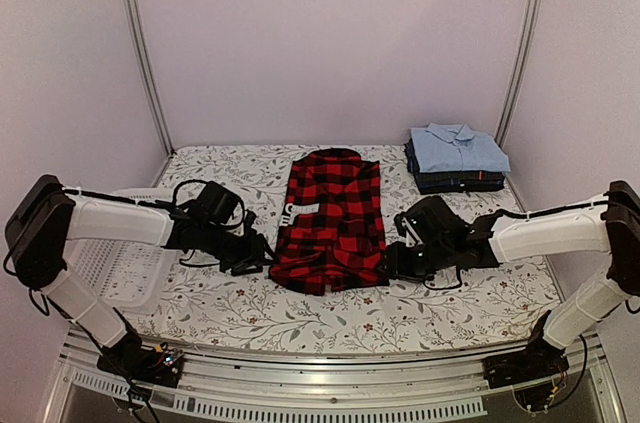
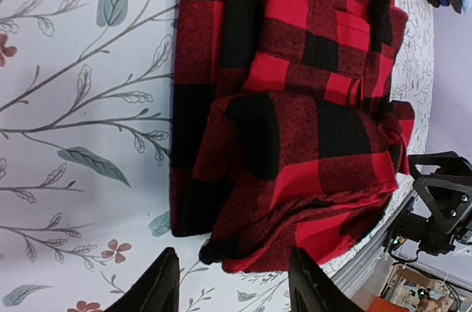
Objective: Fold and stack the long sleeve shirts
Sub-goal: Fold the rectangle-folded shirt at the center of the board, then adjust the 2/3-rectangle-folded shirt at the center of the board.
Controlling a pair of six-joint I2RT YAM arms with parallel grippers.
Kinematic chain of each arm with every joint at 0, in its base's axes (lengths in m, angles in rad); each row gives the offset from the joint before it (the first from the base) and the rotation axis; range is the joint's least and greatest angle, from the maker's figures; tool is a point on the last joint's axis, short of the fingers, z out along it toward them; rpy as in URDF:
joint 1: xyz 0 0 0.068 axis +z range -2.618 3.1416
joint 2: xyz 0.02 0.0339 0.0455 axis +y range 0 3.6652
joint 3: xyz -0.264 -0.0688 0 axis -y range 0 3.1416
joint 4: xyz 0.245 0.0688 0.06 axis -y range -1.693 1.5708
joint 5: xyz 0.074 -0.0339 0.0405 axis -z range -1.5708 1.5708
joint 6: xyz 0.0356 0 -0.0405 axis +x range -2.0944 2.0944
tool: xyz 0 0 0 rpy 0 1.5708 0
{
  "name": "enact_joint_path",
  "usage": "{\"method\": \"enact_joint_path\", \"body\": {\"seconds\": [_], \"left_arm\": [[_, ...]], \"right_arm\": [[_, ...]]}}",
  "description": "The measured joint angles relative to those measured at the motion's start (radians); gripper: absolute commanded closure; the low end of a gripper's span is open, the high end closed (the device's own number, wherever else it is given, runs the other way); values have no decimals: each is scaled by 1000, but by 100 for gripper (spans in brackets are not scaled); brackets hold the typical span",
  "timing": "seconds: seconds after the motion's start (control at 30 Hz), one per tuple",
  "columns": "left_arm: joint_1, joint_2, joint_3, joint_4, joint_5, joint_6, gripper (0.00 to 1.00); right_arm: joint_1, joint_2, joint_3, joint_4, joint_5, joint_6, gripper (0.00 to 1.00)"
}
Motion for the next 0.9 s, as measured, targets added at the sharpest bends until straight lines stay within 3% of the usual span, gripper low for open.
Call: {"method": "enact_joint_path", "body": {"seconds": [0.27, 0.4, 0.57, 0.73, 0.9], "left_arm": [[-23, 80, 8, 23, 5, -13, 66], [-41, 89, 10, 32, 9, -25, 81], [-47, 89, 14, 37, 21, -37, 99], [-47, 89, 66, 16, 43, -30, 100], [-36, 95, 151, -10, 65, -16, 100]], "right_arm": [[0, 51, 0, 10, 3, 0, 56], [0, 72, 3, 13, 2, -2, 60], [0, 76, 16, 12, 3, -5, 80], [0, 85, 70, 3, 3, -20, 98], [-10, 103, 142, -14, 4, -32, 100]]}}
